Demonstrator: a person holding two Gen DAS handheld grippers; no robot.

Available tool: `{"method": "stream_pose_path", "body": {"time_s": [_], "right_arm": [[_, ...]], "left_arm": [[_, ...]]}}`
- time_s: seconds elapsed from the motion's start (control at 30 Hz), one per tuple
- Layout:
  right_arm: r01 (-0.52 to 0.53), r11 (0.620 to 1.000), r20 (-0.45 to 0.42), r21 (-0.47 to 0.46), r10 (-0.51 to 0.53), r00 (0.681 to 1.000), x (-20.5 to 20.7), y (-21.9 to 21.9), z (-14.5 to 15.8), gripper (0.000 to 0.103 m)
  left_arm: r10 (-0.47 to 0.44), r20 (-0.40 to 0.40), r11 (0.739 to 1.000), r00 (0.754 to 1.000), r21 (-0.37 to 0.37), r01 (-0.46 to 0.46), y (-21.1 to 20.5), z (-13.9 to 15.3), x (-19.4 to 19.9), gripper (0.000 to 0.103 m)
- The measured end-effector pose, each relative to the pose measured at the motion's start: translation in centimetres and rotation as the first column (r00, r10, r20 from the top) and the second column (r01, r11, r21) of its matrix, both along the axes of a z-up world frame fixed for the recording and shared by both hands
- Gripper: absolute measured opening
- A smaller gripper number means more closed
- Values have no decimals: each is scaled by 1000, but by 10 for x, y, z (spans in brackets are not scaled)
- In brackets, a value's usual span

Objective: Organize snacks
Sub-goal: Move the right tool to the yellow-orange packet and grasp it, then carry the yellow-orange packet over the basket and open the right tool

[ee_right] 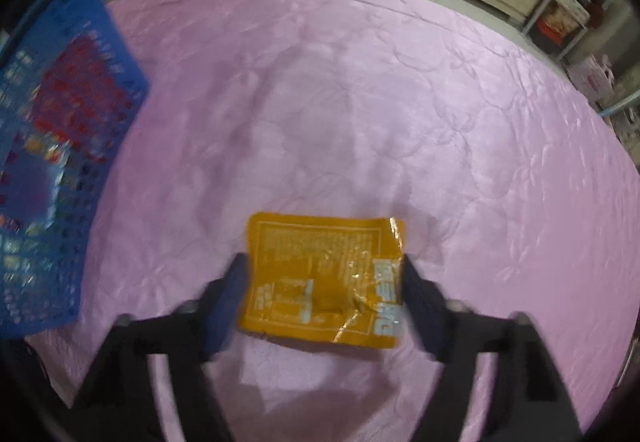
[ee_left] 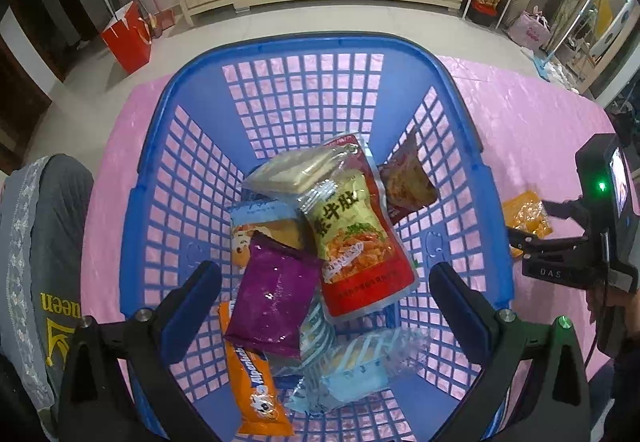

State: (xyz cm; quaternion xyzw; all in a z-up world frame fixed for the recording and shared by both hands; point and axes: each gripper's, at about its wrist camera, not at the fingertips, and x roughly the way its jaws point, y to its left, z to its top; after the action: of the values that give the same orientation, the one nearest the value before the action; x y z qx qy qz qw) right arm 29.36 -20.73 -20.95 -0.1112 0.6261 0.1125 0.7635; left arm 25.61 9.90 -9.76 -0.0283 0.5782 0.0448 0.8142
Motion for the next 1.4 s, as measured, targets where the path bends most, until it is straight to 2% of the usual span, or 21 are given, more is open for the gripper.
{"method": "stream_pose_path", "body": {"time_s": [0.1,0.13,0.17,0.2,0.33,0.43,0.73,0.9,1.17,1.27,1.4], "right_arm": [[13,1000,17,19,-13,1000,-6,3,6,63],[30,998,17,57,-31,999,2,1,11,28],[48,994,-21,98,-46,999,2,-3,11,26],[56,991,-37,121,-52,998,1,-5,11,26],[45,993,-9,110,-44,999,-7,-8,16,25],[53,987,3,151,-54,999,-13,-11,33,22],[-9,979,138,203,-20,990,-40,-4,127,20],[-40,970,202,240,-10,979,-51,26,168,20],[-115,959,258,259,46,965,-58,71,185,20],[-145,953,268,267,71,961,-60,90,189,20],[-181,947,252,265,114,961,-53,118,179,20]], "left_arm": [[3,4,1000,1000,-3,-3,-1,1,-1,103],[2,7,1000,1000,-5,-2,-1,1,-1,103],[2,11,1000,1000,-11,-2,1,2,-1,103],[5,13,1000,1000,-15,-4,2,2,-1,103],[8,20,1000,1000,-19,-8,1,6,-6,103],[-3,33,1000,999,-16,3,-2,11,-13,103],[3,97,999,995,-42,1,2,42,-37,103],[-4,150,998,989,-60,13,7,69,-55,103],[-20,231,999,973,-40,30,22,99,-88,103],[-18,240,999,971,-30,25,30,101,-94,103],[-6,243,1000,970,-8,8,41,96,-100,103]]}}
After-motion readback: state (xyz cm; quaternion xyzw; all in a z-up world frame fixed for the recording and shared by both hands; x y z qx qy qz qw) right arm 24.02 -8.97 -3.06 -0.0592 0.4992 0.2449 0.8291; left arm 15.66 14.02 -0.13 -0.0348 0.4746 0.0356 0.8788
